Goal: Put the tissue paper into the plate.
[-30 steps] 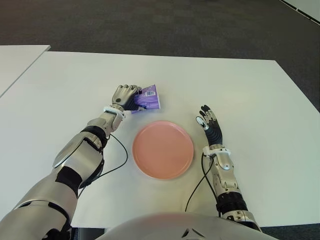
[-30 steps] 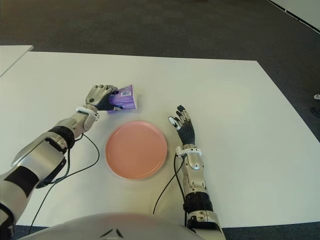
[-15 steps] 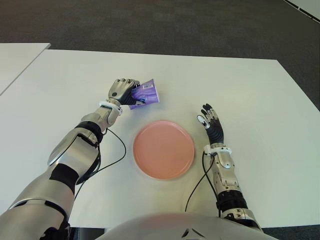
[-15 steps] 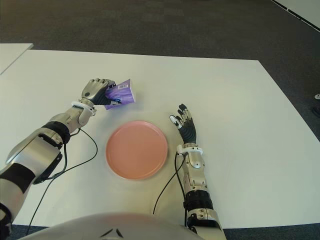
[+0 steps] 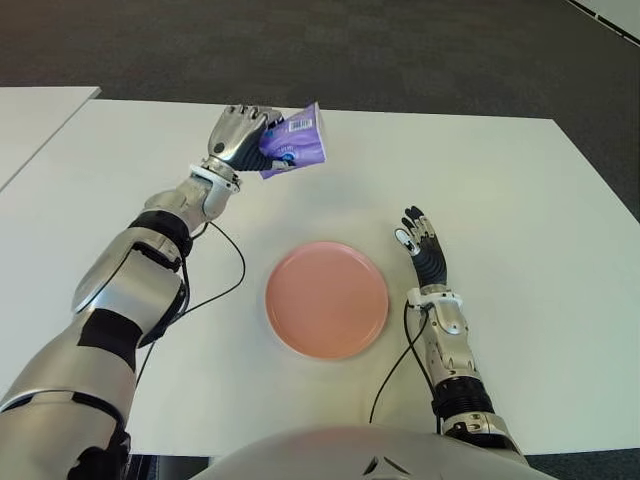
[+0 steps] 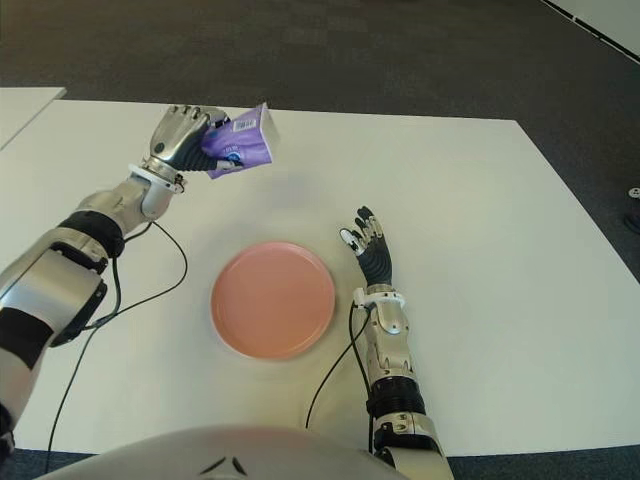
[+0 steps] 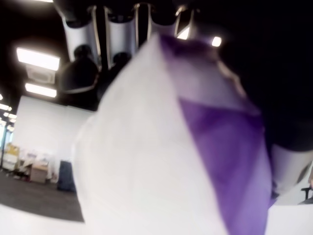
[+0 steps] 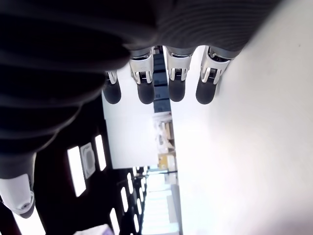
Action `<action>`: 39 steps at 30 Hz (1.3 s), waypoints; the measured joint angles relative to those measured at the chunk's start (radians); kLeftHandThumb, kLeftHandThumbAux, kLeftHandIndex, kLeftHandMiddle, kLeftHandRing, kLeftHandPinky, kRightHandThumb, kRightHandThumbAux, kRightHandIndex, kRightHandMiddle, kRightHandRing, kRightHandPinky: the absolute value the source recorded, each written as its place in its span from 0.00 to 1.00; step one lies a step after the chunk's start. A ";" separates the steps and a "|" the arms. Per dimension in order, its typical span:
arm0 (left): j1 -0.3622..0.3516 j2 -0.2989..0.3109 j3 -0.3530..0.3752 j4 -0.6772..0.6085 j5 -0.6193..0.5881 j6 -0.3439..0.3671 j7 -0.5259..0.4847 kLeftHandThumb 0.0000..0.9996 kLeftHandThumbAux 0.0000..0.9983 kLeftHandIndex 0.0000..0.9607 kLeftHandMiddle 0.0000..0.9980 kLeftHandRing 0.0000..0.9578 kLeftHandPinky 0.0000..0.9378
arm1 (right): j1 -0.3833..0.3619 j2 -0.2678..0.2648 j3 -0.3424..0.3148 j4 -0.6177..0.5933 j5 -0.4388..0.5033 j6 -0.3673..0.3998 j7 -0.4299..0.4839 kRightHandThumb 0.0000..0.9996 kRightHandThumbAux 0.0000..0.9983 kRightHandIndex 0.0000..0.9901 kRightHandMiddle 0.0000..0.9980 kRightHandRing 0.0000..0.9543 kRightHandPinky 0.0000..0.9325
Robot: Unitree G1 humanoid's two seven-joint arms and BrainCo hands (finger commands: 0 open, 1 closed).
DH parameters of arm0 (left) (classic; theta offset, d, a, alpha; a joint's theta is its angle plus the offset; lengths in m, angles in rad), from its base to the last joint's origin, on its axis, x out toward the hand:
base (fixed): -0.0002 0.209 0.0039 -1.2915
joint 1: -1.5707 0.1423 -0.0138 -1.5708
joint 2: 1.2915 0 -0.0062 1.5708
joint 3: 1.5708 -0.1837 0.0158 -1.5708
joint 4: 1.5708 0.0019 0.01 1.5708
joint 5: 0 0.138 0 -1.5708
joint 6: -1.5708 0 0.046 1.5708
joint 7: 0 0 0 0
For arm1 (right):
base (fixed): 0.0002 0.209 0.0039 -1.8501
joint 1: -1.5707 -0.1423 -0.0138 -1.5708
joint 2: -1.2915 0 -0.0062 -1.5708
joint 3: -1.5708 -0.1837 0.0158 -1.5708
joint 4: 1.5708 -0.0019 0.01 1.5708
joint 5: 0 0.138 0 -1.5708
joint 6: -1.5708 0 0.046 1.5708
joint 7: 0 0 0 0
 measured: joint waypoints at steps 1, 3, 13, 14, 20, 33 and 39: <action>-0.003 0.007 0.000 -0.013 0.003 -0.013 0.005 0.85 0.66 0.44 0.56 0.86 0.87 | 0.000 0.000 0.000 0.000 0.000 0.000 0.000 0.57 0.56 0.04 0.02 0.01 0.04; -0.004 0.020 0.000 -0.040 0.005 -0.037 0.007 0.85 0.66 0.44 0.56 0.86 0.87 | 0.000 0.000 0.000 0.000 -0.001 0.000 0.000 0.57 0.56 0.04 0.02 0.01 0.04; 0.017 0.065 0.004 -0.202 0.021 -0.132 0.008 0.85 0.66 0.44 0.56 0.86 0.88 | 0.000 -0.001 0.005 0.000 -0.007 0.000 -0.012 0.57 0.56 0.04 0.03 0.01 0.05; 0.024 0.069 0.008 -0.224 0.021 -0.145 0.007 0.85 0.66 0.44 0.56 0.87 0.88 | 0.000 -0.001 0.006 0.000 -0.008 0.000 -0.013 0.57 0.56 0.04 0.03 0.02 0.05; 0.078 0.097 0.044 -0.363 0.005 -0.253 -0.047 0.83 0.67 0.45 0.62 0.88 0.89 | -0.001 0.000 0.011 -0.001 -0.010 0.000 -0.018 0.56 0.56 0.03 0.03 0.02 0.05; 0.266 0.128 0.103 -0.661 -0.037 -0.382 -0.282 0.74 0.70 0.46 0.87 0.90 0.91 | 0.000 0.002 0.017 -0.002 -0.014 0.000 -0.032 0.55 0.58 0.02 0.02 0.01 0.05; 0.373 0.135 0.117 -0.751 0.017 -0.386 -0.305 0.74 0.70 0.46 0.85 0.89 0.91 | 0.000 0.004 0.017 -0.002 -0.014 0.000 -0.034 0.55 0.58 0.02 0.02 0.01 0.05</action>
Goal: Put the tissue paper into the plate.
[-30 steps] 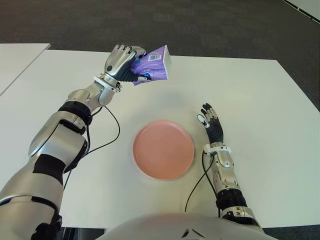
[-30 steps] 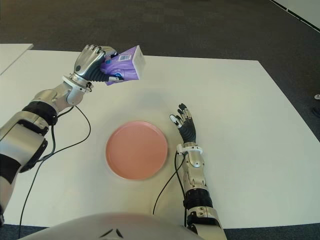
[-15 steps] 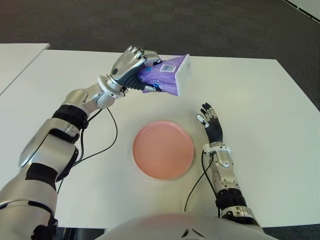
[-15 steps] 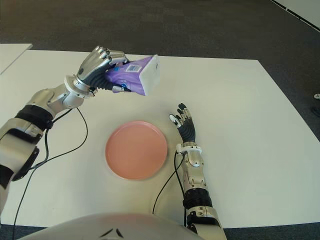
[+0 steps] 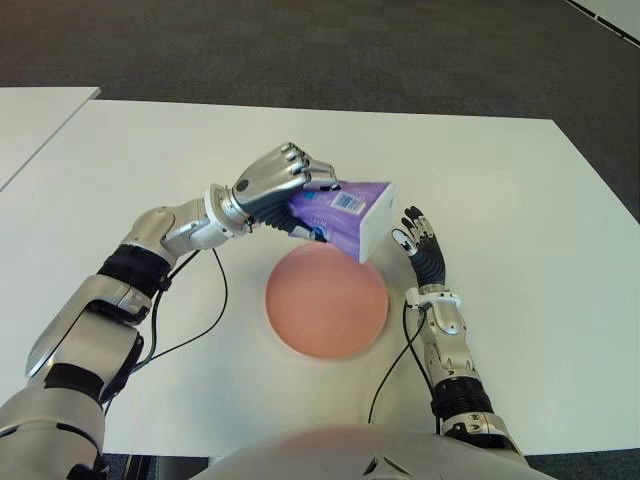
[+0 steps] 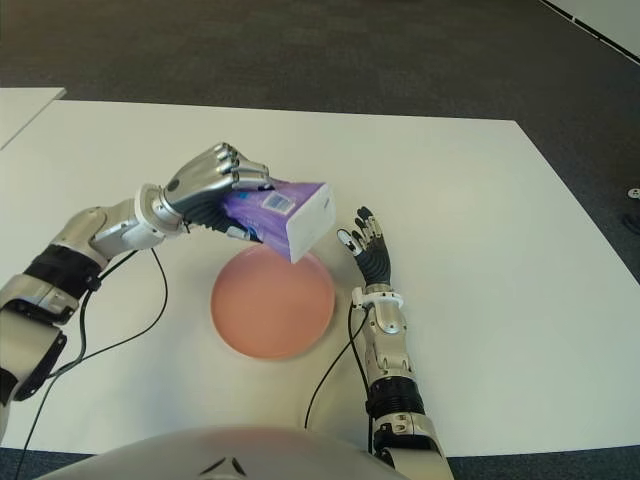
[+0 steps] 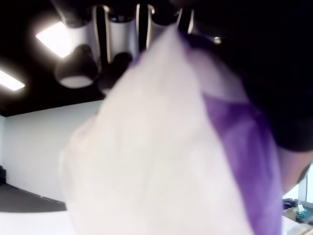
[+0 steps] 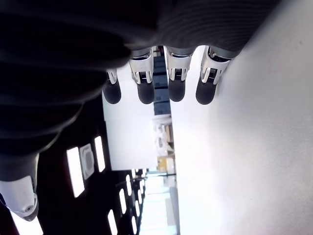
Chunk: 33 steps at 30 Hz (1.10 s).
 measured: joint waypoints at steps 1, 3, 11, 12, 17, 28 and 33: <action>0.013 0.000 -0.002 -0.002 0.011 0.000 -0.008 0.74 0.70 0.46 0.85 0.89 0.91 | 0.000 0.000 0.000 0.000 0.000 0.000 0.000 0.55 0.58 0.02 0.02 0.01 0.05; 0.032 0.000 -0.007 -0.003 0.031 -0.002 -0.027 0.74 0.70 0.46 0.85 0.89 0.91 | 0.000 -0.001 0.000 0.000 0.000 0.000 0.000 0.55 0.58 0.02 0.02 0.01 0.05; 0.031 0.001 -0.015 0.003 0.146 0.020 -0.038 0.74 0.70 0.46 0.85 0.89 0.90 | -0.002 -0.001 0.000 0.007 0.000 0.000 -0.003 0.55 0.58 0.02 0.02 0.01 0.05; 0.030 0.001 -0.021 0.004 0.171 0.028 -0.027 0.74 0.70 0.46 0.85 0.89 0.90 | -0.002 -0.001 0.000 0.007 0.000 0.000 -0.003 0.54 0.58 0.02 0.02 0.01 0.05; 0.030 0.001 -0.077 0.016 0.299 0.069 0.048 0.74 0.70 0.46 0.85 0.88 0.90 | -0.003 -0.001 0.001 0.006 0.000 0.000 -0.002 0.55 0.58 0.02 0.02 0.01 0.04; 0.036 0.024 -0.166 -0.018 0.443 0.166 0.127 0.74 0.70 0.46 0.85 0.89 0.91 | -0.003 -0.003 0.002 0.007 -0.001 0.000 -0.003 0.55 0.57 0.02 0.02 0.01 0.04; 0.043 0.024 -0.200 -0.019 0.466 0.232 0.158 0.74 0.70 0.46 0.85 0.89 0.91 | -0.003 -0.005 0.002 0.010 -0.001 0.000 -0.003 0.54 0.56 0.02 0.02 0.01 0.04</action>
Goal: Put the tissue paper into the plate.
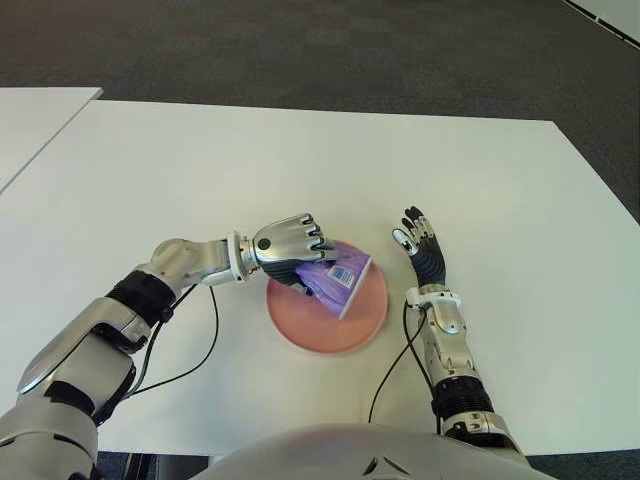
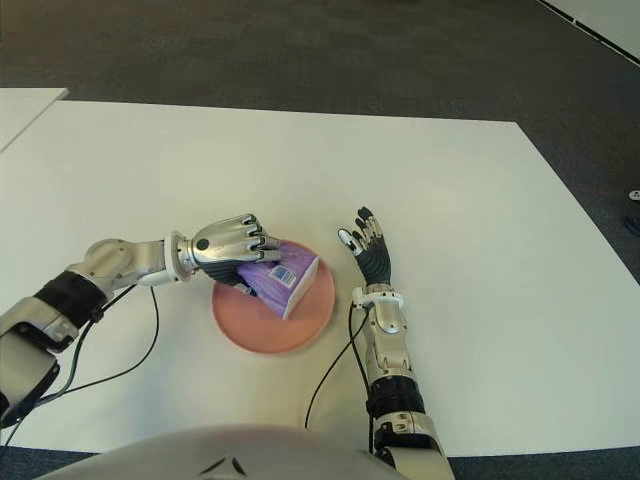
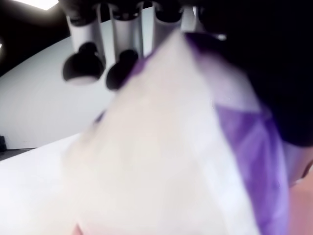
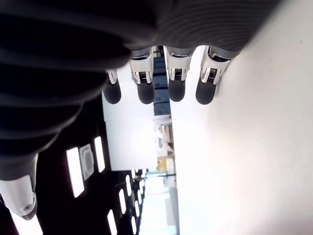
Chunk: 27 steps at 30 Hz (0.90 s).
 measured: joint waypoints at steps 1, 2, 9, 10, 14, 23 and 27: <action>0.000 0.000 -0.004 0.000 0.001 0.009 0.003 0.74 0.70 0.46 0.85 0.89 0.91 | 0.000 0.000 0.000 0.000 0.000 0.000 0.000 0.55 0.56 0.02 0.02 0.01 0.04; 0.000 0.000 -0.007 0.000 0.001 0.016 0.006 0.74 0.70 0.46 0.85 0.89 0.91 | 0.000 0.000 0.001 0.000 0.000 0.000 0.000 0.55 0.56 0.02 0.02 0.01 0.04; 0.000 -0.001 -0.024 0.000 -0.016 0.038 0.006 0.75 0.70 0.46 0.85 0.89 0.91 | 0.000 0.000 0.001 0.000 0.000 0.000 0.000 0.55 0.56 0.02 0.02 0.01 0.05; 0.000 -0.001 -0.027 0.000 -0.019 0.040 0.006 0.75 0.70 0.46 0.85 0.89 0.91 | 0.000 0.000 0.001 0.000 0.000 0.000 -0.001 0.55 0.56 0.02 0.02 0.01 0.05; 0.000 -0.001 -0.037 0.000 -0.027 0.047 0.006 0.75 0.70 0.46 0.85 0.89 0.91 | 0.000 0.000 0.002 0.000 -0.001 0.000 -0.003 0.54 0.56 0.02 0.02 0.01 0.04; -0.001 -0.001 -0.062 0.011 -0.027 0.038 0.083 0.75 0.70 0.46 0.84 0.88 0.87 | -0.001 0.000 0.004 0.000 -0.008 0.000 -0.008 0.54 0.56 0.02 0.02 0.01 0.04; -0.004 -0.003 -0.076 0.030 -0.034 0.010 0.118 0.75 0.70 0.46 0.83 0.87 0.85 | -0.001 0.000 0.004 0.000 -0.008 0.000 -0.008 0.54 0.57 0.02 0.02 0.01 0.04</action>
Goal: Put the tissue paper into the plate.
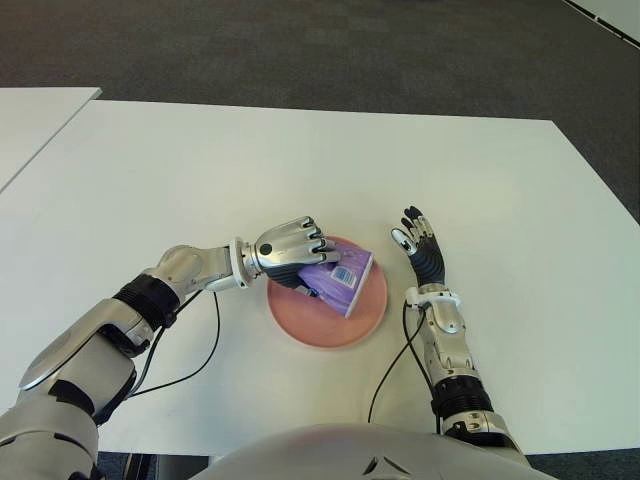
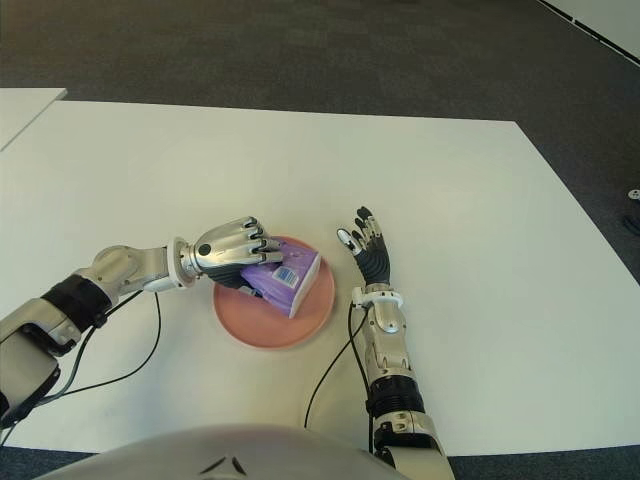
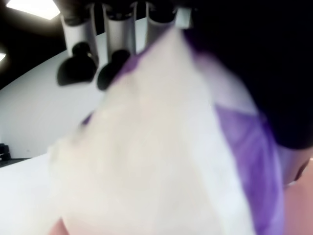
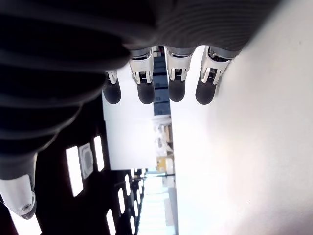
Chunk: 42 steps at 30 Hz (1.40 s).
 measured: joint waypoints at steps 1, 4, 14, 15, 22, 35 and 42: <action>-0.001 -0.001 -0.002 0.006 -0.006 -0.010 0.005 0.75 0.70 0.46 0.83 0.87 0.85 | 0.000 0.000 0.000 0.000 0.000 0.000 0.000 0.54 0.57 0.01 0.02 0.01 0.04; -0.003 -0.003 -0.004 0.023 -0.021 -0.034 0.008 0.75 0.70 0.46 0.82 0.86 0.84 | -0.001 0.000 0.000 0.001 0.000 0.000 0.000 0.54 0.57 0.01 0.02 0.01 0.04; -0.006 -0.007 0.006 0.088 -0.225 -0.205 -0.123 0.74 0.70 0.46 0.81 0.84 0.84 | -0.004 0.000 -0.002 0.004 0.001 0.000 0.000 0.55 0.57 0.02 0.03 0.02 0.04; -0.005 -0.007 0.010 0.093 -0.253 -0.224 -0.146 0.74 0.70 0.46 0.81 0.84 0.83 | -0.004 0.000 -0.002 0.004 0.001 0.000 0.000 0.55 0.57 0.02 0.03 0.02 0.04; 0.021 -0.013 0.048 0.106 -0.412 -0.311 -0.294 0.70 0.70 0.45 0.66 0.66 0.62 | -0.005 0.000 -0.003 0.005 0.001 0.000 0.000 0.55 0.58 0.02 0.03 0.02 0.05; 0.036 0.107 0.083 -0.085 -0.585 -0.299 -0.745 0.34 0.18 0.01 0.01 0.01 0.01 | -0.007 0.000 -0.006 0.001 0.001 0.001 0.003 0.52 0.60 0.01 0.03 0.01 0.03; 0.044 0.126 0.133 -0.179 -0.557 -0.226 -0.869 0.41 0.13 0.00 0.00 0.00 0.00 | -0.007 -0.003 -0.007 0.004 0.002 0.003 0.010 0.50 0.61 0.00 0.03 0.01 0.02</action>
